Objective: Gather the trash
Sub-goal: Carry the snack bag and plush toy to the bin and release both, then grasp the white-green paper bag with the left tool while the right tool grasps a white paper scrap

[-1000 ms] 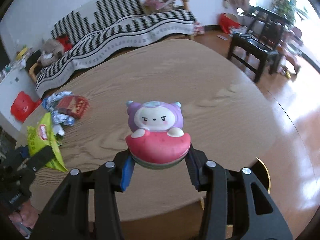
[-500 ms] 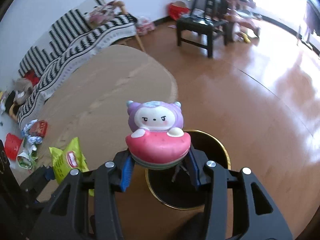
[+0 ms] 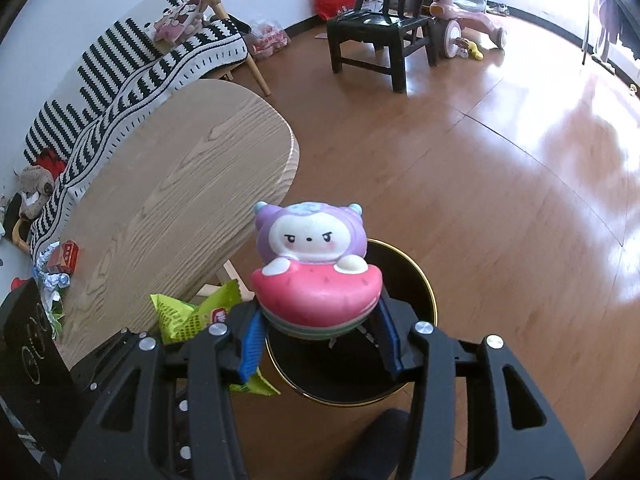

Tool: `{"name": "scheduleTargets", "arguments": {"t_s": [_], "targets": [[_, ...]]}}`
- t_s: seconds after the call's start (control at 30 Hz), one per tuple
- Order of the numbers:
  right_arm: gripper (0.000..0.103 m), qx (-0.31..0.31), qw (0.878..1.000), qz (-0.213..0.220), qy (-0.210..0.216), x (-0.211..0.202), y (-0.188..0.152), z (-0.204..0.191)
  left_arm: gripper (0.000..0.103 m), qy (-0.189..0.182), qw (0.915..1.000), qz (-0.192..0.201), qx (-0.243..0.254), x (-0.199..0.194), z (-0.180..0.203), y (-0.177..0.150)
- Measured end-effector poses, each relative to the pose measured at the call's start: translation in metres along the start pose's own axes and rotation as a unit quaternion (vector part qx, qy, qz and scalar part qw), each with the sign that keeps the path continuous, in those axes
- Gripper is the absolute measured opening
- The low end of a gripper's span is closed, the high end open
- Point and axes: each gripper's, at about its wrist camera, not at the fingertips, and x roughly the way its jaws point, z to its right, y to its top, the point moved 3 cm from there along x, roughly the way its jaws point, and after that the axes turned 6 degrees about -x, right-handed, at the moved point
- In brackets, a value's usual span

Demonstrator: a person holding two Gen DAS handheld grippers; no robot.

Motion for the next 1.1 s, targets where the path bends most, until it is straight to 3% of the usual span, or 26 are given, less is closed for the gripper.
{"name": "scheduleTargets", "arguments": {"t_s": [0.27, 0.43, 0.67, 0.9, 1.1], "targets": [[0.054, 0.009, 1.0, 0.002, -0.004, 0.001, 0.001, 0.003, 0.061, -0.007, 1.0, -0.006, -0.001, 0.008, 0.002, 0.0], [0.062, 0.022, 1.0, 0.007, -0.003, -0.001, 0.002, 0.007, 0.084, -0.01, 0.9999, 0.0, 0.005, 0.006, 0.007, -0.001], [0.071, 0.013, 1.0, 0.022, -0.005, -0.008, 0.006, -0.001, 0.086, -0.008, 0.9999, 0.011, -0.004, -0.007, 0.003, 0.001], [0.077, -0.027, 0.999, 0.043, 0.006, -0.016, 0.02, -0.049, 0.09, 0.019, 0.9987, 0.047, -0.012, -0.061, -0.03, 0.002], [0.08, -0.089, 0.994, 0.057, 0.041, -0.017, 0.032, -0.133, 0.091, 0.069, 0.9923, 0.09, -0.048, -0.131, -0.092, -0.006]]}}
